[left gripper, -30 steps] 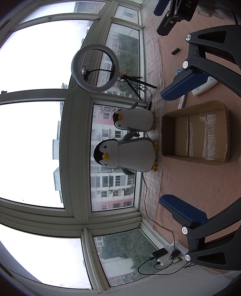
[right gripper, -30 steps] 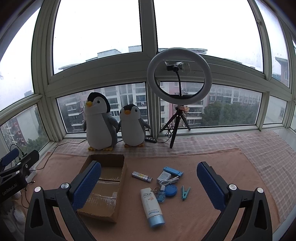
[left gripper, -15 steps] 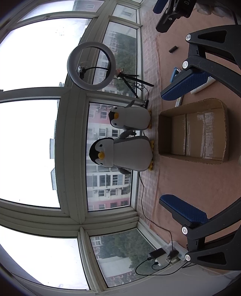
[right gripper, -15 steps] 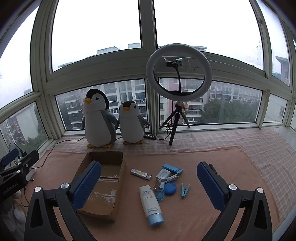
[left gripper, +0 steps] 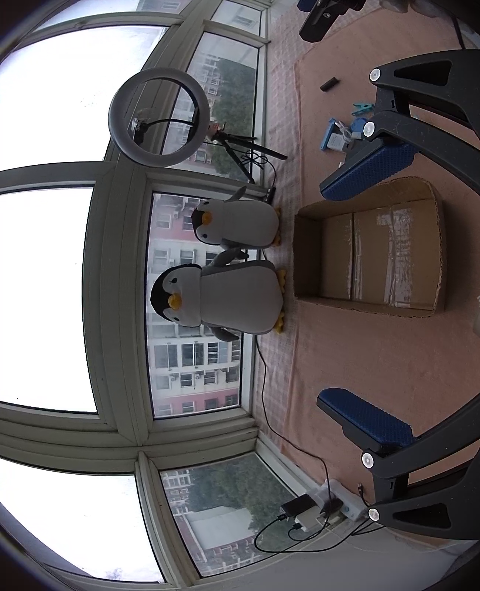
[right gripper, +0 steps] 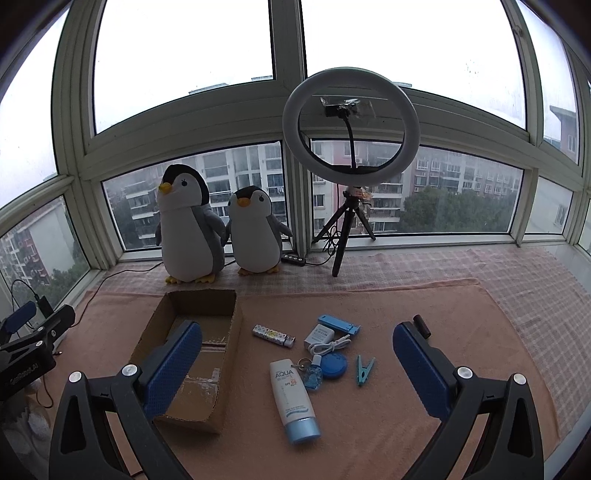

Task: Organize rigid objects
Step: 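Move the right tool toward the white AQUA sunscreen tube and grasp it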

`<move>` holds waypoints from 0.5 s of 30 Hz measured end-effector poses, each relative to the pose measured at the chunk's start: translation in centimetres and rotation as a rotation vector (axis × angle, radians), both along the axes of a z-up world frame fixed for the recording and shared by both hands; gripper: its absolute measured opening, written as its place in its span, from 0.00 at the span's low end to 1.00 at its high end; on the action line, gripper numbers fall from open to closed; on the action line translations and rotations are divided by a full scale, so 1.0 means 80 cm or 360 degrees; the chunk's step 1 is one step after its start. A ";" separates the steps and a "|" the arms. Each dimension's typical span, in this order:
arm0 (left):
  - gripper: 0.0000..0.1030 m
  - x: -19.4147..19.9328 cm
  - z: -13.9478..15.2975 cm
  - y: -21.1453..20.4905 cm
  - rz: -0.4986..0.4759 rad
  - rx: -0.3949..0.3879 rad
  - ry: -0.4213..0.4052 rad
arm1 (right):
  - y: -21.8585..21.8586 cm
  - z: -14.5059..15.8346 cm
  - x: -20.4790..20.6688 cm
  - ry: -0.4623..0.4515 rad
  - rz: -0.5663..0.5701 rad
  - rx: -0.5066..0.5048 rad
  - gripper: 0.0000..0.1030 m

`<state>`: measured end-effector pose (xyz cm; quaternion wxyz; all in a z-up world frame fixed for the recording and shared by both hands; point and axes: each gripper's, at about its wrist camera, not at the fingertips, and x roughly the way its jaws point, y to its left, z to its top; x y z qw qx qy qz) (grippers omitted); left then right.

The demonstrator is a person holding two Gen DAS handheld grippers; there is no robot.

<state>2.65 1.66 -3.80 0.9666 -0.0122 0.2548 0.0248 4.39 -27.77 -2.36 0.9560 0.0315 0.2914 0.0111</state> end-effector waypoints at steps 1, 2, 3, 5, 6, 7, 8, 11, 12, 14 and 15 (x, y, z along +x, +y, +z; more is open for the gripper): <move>1.00 0.002 -0.004 0.002 0.0005 0.0002 0.0014 | -0.002 -0.003 0.001 0.0010 -0.0002 0.0004 0.99; 1.00 0.006 -0.008 0.003 0.0007 0.0004 0.0031 | -0.005 -0.006 0.002 0.0018 -0.0006 0.0005 0.99; 1.00 0.009 -0.013 0.005 0.0014 0.0004 0.0054 | -0.008 -0.008 0.004 0.0031 -0.0008 0.0005 0.99; 1.00 0.015 -0.023 0.009 0.0025 -0.0002 0.0089 | -0.013 -0.015 0.007 0.0061 -0.0012 0.0007 0.99; 1.00 0.018 -0.029 0.011 0.0029 -0.0005 0.0110 | -0.015 -0.019 0.008 0.0075 -0.0013 0.0010 0.99; 1.00 0.022 -0.035 0.013 0.0030 -0.0011 0.0132 | -0.017 -0.022 0.010 0.0090 -0.0012 0.0012 0.99; 1.00 0.027 -0.043 0.016 0.0033 -0.0017 0.0159 | -0.019 -0.026 0.012 0.0107 -0.0011 0.0012 0.99; 1.00 0.043 -0.066 0.024 0.0030 -0.0037 0.0239 | -0.025 -0.036 0.016 0.0152 -0.0015 0.0008 0.99; 1.00 0.048 -0.074 0.026 0.0030 -0.0039 0.0264 | -0.026 -0.040 0.017 0.0164 -0.0011 0.0004 0.99; 1.00 0.057 -0.087 0.029 0.0034 -0.0042 0.0307 | -0.027 -0.047 0.020 0.0184 0.0001 -0.0002 0.99; 1.00 0.061 -0.093 0.030 0.0032 -0.0044 0.0329 | -0.027 -0.051 0.022 0.0196 0.0010 -0.0001 0.99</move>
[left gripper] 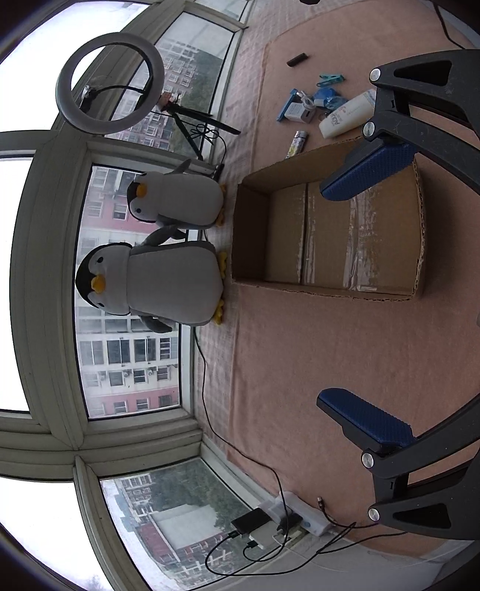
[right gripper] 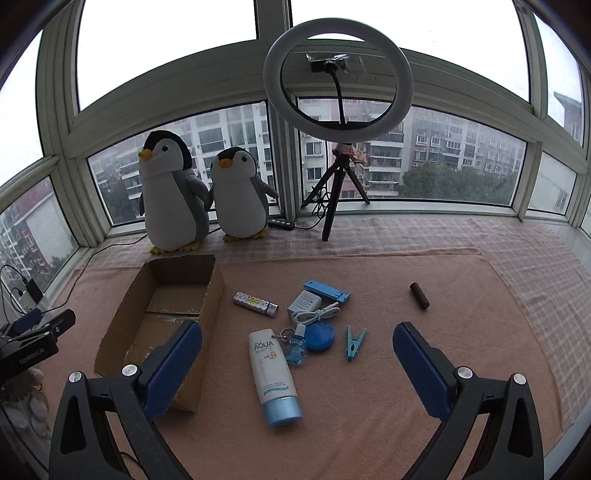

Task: Organize rigid objects
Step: 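Move the right tool toward the white AQUA sunscreen tube and grasp it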

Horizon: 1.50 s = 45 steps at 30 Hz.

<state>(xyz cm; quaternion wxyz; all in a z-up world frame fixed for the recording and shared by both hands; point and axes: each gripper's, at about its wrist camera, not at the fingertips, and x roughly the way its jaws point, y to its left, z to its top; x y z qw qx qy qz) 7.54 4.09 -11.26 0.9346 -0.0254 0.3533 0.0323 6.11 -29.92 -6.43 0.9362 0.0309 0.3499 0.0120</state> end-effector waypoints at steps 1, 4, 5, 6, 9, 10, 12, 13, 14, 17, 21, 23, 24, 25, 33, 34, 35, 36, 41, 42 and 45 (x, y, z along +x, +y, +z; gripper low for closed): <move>1.00 0.005 -0.008 0.002 0.0000 -0.0001 0.0032 | -0.001 -0.004 0.002 0.0017 0.0008 0.0008 0.99; 0.99 0.020 -0.033 0.005 -0.0003 -0.0025 0.0114 | -0.001 -0.019 0.008 0.0074 0.0038 0.0038 0.99; 0.97 0.024 -0.042 0.006 -0.0001 -0.0032 0.0145 | -0.001 -0.024 0.010 0.0092 0.0043 0.0041 0.99; 0.96 0.029 -0.050 0.007 -0.0003 -0.0045 0.0172 | 0.000 -0.030 0.012 0.0110 0.0052 0.0042 0.99; 0.90 0.039 -0.073 0.011 0.0008 -0.0080 0.0244 | 0.003 -0.045 0.016 0.0156 0.0081 0.0024 0.99; 0.88 0.042 -0.080 0.013 0.0016 -0.0082 0.0264 | 0.005 -0.050 0.017 0.0166 0.0088 0.0012 0.99; 0.86 0.046 -0.093 0.016 0.0026 -0.0092 0.0295 | 0.008 -0.059 0.020 0.0184 0.0111 -0.0009 0.99; 0.84 0.048 -0.097 0.017 0.0028 -0.0096 0.0309 | 0.009 -0.064 0.022 0.0196 0.0118 -0.0019 0.99; 0.82 0.050 -0.102 0.019 0.0030 -0.0097 0.0319 | 0.011 -0.069 0.024 0.0212 0.0128 -0.0026 0.99; 0.76 0.053 -0.112 0.021 0.0035 -0.0095 0.0348 | 0.016 -0.087 0.032 0.0275 0.0164 -0.0047 0.99; 0.70 0.058 -0.127 0.023 0.0033 -0.0112 0.0391 | 0.027 -0.107 0.046 0.0377 0.0216 -0.0109 0.99; 0.66 0.059 -0.132 0.023 0.0033 -0.0117 0.0403 | 0.032 -0.115 0.054 0.0425 0.0249 -0.0131 0.99; 0.65 0.060 -0.135 0.023 0.0031 -0.0118 0.0410 | 0.034 -0.118 0.057 0.0450 0.0265 -0.0128 0.99; 0.63 0.061 -0.138 0.023 0.0030 -0.0117 0.0414 | 0.036 -0.123 0.061 0.0478 0.0277 -0.0125 0.99; 0.51 0.065 -0.149 0.024 0.0035 -0.0128 0.0440 | 0.048 -0.148 0.080 0.0589 0.0338 -0.0178 0.92; 0.50 0.066 -0.151 0.024 0.0035 -0.0130 0.0445 | 0.049 -0.151 0.081 0.0596 0.0344 -0.0188 0.91; 0.48 0.066 -0.152 0.024 0.0035 -0.0131 0.0447 | 0.049 -0.154 0.084 0.0608 0.0346 -0.0196 0.89; 0.48 0.066 -0.153 0.023 0.0035 -0.0132 0.0448 | 0.049 -0.158 0.086 0.0621 0.0346 -0.0200 0.87; 0.44 0.068 -0.160 0.022 0.0031 -0.0126 0.0465 | 0.056 -0.173 0.091 0.0653 0.0351 -0.0233 0.78; 0.43 0.068 -0.162 0.022 0.0031 -0.0124 0.0469 | 0.057 -0.175 0.091 0.0658 0.0353 -0.0242 0.77; 0.43 0.069 -0.165 0.022 0.0031 -0.0121 0.0474 | 0.061 -0.181 0.094 0.0669 0.0355 -0.0264 0.71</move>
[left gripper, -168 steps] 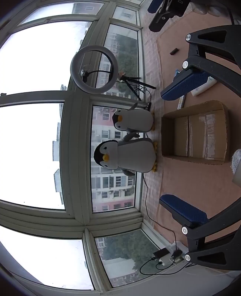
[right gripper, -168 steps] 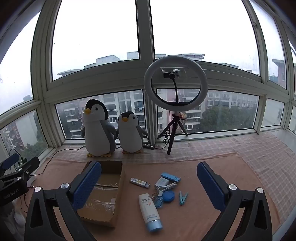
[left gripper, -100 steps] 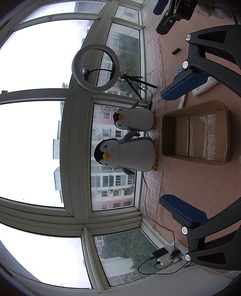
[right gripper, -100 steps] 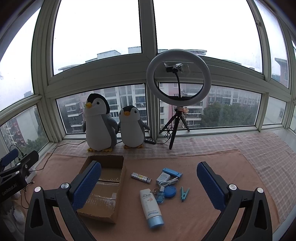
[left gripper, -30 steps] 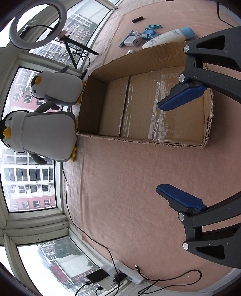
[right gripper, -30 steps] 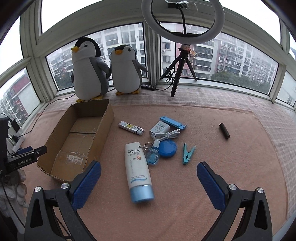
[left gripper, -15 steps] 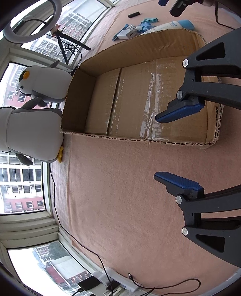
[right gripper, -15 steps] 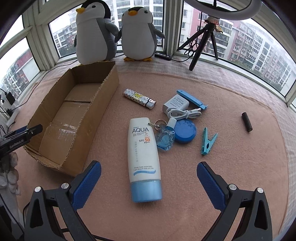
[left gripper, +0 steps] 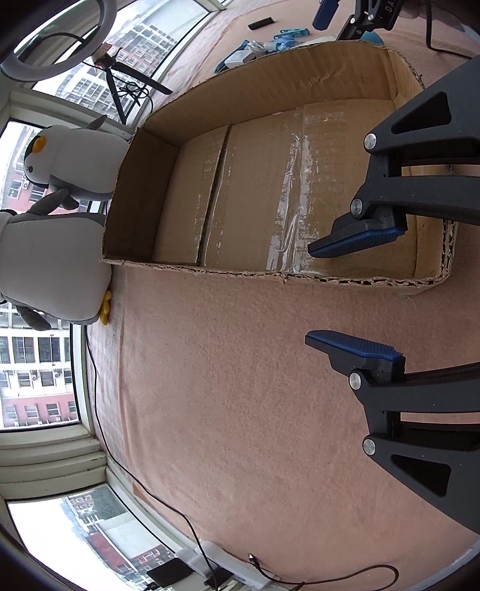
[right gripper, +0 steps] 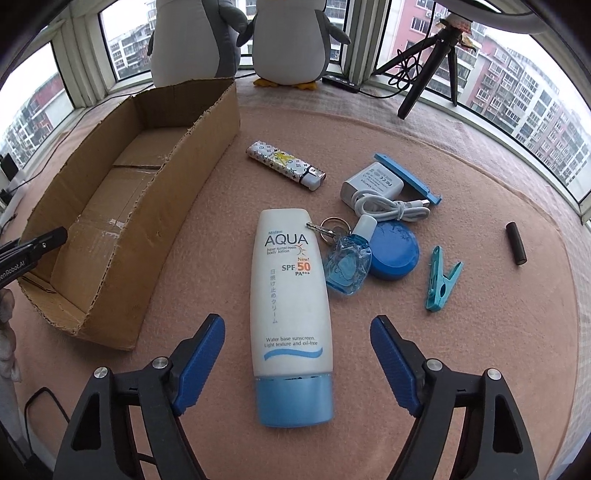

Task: Organize rigid objects
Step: 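Move the right tool toward the white AQUA sunscreen tube and grasp it, then carry the sunscreen tube with the right tool over the cardboard box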

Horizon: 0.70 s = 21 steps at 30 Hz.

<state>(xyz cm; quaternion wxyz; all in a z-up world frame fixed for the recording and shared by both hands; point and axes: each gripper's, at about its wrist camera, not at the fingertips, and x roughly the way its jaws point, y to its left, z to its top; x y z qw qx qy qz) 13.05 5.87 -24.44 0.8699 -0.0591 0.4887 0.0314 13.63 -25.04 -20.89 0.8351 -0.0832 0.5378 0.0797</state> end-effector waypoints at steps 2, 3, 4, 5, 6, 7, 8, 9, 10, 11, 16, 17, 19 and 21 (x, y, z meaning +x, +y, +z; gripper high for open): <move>0.43 0.001 -0.001 0.000 -0.0001 0.0000 0.0003 | 0.002 -0.004 0.003 0.0014 0.0000 -0.0006 0.67; 0.43 0.001 -0.002 0.000 0.0000 -0.0001 0.0004 | 0.002 -0.007 0.004 0.0023 0.0000 -0.0004 0.64; 0.43 0.001 -0.002 0.000 0.0000 -0.0004 0.0004 | 0.002 -0.008 0.004 0.0032 0.0000 -0.0002 0.63; 0.42 0.001 -0.003 -0.001 -0.0001 -0.0003 0.0003 | 0.003 -0.010 0.005 0.0038 0.0002 -0.0002 0.61; 0.42 0.001 -0.003 -0.001 -0.0002 -0.0002 0.0003 | 0.003 -0.012 0.005 0.0043 0.0004 -0.0005 0.59; 0.42 0.000 -0.003 -0.001 -0.0004 -0.0002 0.0004 | 0.004 -0.013 0.005 0.0049 0.0006 -0.0003 0.58; 0.42 0.001 -0.004 -0.001 -0.0006 -0.0002 0.0005 | 0.004 -0.015 0.005 0.0057 0.0009 0.0003 0.56; 0.42 0.001 -0.004 -0.001 -0.0006 -0.0002 0.0006 | 0.005 -0.017 0.005 0.0067 0.0011 0.0009 0.53; 0.42 0.002 -0.005 -0.001 -0.0007 -0.0002 0.0007 | 0.005 -0.019 0.005 0.0080 0.0012 0.0016 0.50; 0.42 0.002 -0.005 -0.002 -0.0006 -0.0002 0.0008 | 0.005 -0.021 0.005 0.0090 0.0010 0.0026 0.45; 0.42 0.003 -0.006 -0.002 -0.0012 -0.0001 0.0010 | 0.008 -0.020 0.004 0.0088 0.0020 0.0046 0.43; 0.42 0.003 -0.006 -0.002 -0.0011 0.0000 0.0011 | 0.007 -0.020 0.003 0.0090 0.0020 0.0052 0.43; 0.42 0.003 -0.006 -0.002 -0.0011 -0.0001 0.0012 | 0.004 -0.020 0.004 0.0098 0.0007 0.0093 0.43; 0.42 0.003 -0.006 -0.002 -0.0012 0.0000 0.0012 | 0.001 -0.019 0.004 0.0106 -0.0014 0.0137 0.43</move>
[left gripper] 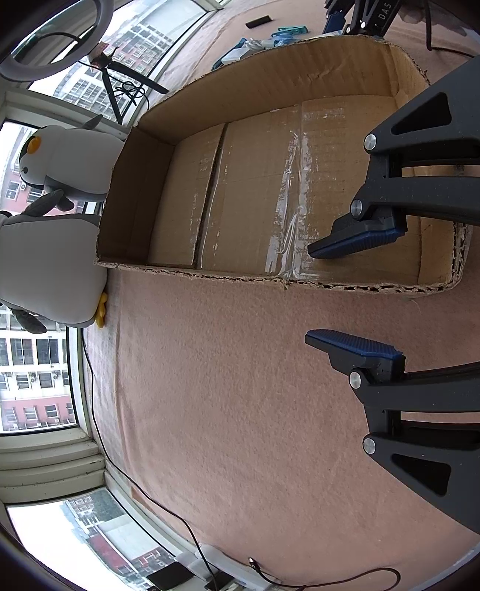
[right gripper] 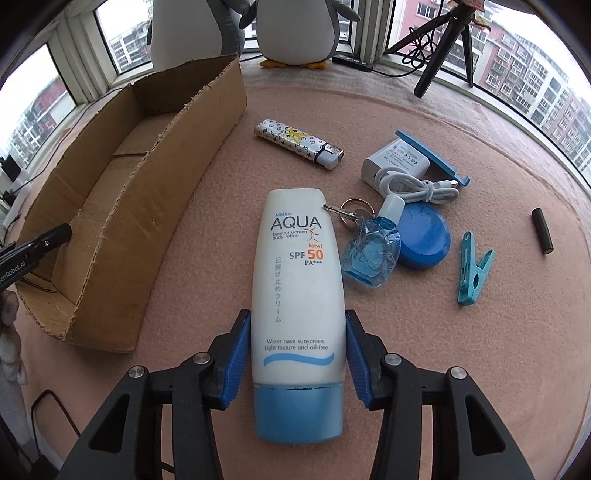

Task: Organize rigid objects
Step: 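Carry the sunscreen tube with the right tool over the cardboard box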

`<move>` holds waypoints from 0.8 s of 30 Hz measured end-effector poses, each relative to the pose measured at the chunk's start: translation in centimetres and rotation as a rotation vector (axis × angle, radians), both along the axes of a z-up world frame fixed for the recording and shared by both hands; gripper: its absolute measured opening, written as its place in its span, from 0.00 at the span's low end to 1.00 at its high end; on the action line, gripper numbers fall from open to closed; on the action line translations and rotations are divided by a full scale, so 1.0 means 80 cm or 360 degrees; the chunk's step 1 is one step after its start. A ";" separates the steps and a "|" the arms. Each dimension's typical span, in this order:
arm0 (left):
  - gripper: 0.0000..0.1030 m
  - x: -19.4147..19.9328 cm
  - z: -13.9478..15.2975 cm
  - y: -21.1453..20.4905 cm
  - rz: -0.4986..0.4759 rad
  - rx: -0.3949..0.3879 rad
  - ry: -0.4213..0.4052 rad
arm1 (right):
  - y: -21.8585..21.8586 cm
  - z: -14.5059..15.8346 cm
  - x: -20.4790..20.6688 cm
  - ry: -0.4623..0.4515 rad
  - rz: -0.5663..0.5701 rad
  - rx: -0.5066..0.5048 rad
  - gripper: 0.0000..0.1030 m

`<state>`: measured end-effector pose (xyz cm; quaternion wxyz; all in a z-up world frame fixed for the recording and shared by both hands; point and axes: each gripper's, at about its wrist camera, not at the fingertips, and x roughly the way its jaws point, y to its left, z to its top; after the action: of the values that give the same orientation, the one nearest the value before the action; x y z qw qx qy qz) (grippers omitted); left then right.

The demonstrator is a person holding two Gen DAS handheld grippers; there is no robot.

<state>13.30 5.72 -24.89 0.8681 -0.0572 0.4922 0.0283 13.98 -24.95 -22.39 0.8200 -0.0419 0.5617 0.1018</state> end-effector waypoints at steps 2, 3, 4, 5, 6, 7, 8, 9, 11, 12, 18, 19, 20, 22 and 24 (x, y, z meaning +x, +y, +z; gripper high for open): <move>0.42 0.000 0.000 0.000 0.0001 -0.0001 0.0000 | -0.004 0.002 0.000 0.0019 -0.0024 0.0069 0.43; 0.42 0.000 0.000 0.000 0.0001 -0.0002 0.0001 | -0.005 0.002 -0.001 0.0032 -0.0037 0.0113 0.43; 0.42 0.000 0.000 -0.001 0.0001 -0.0002 0.0001 | -0.008 0.003 -0.002 0.0046 -0.0054 0.0160 0.43; 0.42 0.000 0.000 0.000 0.0001 -0.0002 0.0001 | -0.011 0.004 -0.004 0.0058 -0.0073 0.0207 0.43; 0.42 0.000 0.000 0.000 0.0002 -0.0002 0.0001 | -0.013 0.004 -0.004 0.0074 -0.0088 0.0254 0.43; 0.42 0.000 0.000 0.000 0.0001 -0.0002 0.0001 | -0.016 0.003 -0.005 0.0095 -0.0105 0.0301 0.43; 0.42 0.000 0.000 0.000 0.0000 -0.0001 0.0001 | -0.018 0.002 -0.005 0.0115 -0.0125 0.0349 0.43; 0.42 0.000 0.000 0.000 0.0000 0.0000 0.0000 | -0.022 0.001 -0.005 0.0133 -0.0149 0.0398 0.43; 0.42 -0.001 0.000 -0.002 -0.0003 0.0002 0.0000 | -0.030 0.001 -0.006 0.0163 -0.0198 0.0499 0.43; 0.42 -0.001 -0.001 -0.002 -0.0004 0.0003 0.0000 | -0.033 0.002 -0.006 0.0173 -0.0221 0.0547 0.43; 0.42 -0.002 -0.001 -0.003 -0.0005 0.0008 0.0000 | -0.036 0.027 -0.005 0.0108 -0.0263 0.0619 0.43; 0.42 -0.002 -0.001 -0.003 -0.0006 0.0007 0.0000 | -0.034 0.033 -0.006 0.0089 -0.0256 0.0617 0.43; 0.42 -0.002 -0.001 -0.004 -0.0006 0.0006 0.0001 | -0.031 0.039 -0.005 0.0070 -0.0246 0.0618 0.43; 0.42 -0.002 -0.001 -0.004 -0.0007 0.0005 0.0001 | -0.023 0.054 -0.002 0.0035 -0.0221 0.0631 0.43; 0.42 -0.002 -0.001 -0.005 -0.0008 0.0008 0.0000 | -0.015 0.069 0.002 -0.0001 -0.0186 0.0635 0.43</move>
<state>13.17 5.35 -24.99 0.8684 -0.0537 0.4922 0.0275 14.18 -26.16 -16.89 0.8167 0.1540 0.5317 0.1634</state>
